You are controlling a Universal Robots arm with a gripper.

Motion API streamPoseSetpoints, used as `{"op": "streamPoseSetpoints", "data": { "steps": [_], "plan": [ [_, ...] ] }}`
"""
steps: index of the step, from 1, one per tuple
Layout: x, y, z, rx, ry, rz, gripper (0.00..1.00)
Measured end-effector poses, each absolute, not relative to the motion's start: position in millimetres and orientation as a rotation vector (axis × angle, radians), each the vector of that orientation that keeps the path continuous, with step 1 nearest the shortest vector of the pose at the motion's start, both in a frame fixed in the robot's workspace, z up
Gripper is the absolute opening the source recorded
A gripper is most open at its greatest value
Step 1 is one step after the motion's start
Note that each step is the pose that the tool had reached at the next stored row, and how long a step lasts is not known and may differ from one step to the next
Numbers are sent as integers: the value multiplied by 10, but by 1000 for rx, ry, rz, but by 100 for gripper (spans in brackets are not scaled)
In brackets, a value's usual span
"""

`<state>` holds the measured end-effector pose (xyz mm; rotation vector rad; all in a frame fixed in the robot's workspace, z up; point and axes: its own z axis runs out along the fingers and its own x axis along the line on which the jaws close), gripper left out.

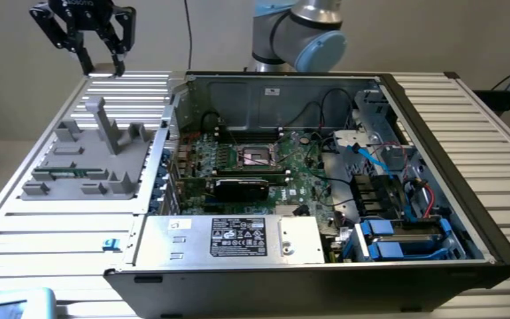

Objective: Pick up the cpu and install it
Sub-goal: 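Pick up the cpu and move it towards the insertion slot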

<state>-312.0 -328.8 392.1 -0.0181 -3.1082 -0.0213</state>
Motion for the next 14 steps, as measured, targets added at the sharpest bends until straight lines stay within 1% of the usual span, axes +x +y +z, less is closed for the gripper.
{"op": "streamPoseSetpoints", "data": {
  "steps": [14],
  "plan": [
    [-2598,-3288,3928,-18,-3108,-21,55]
  ]
}}
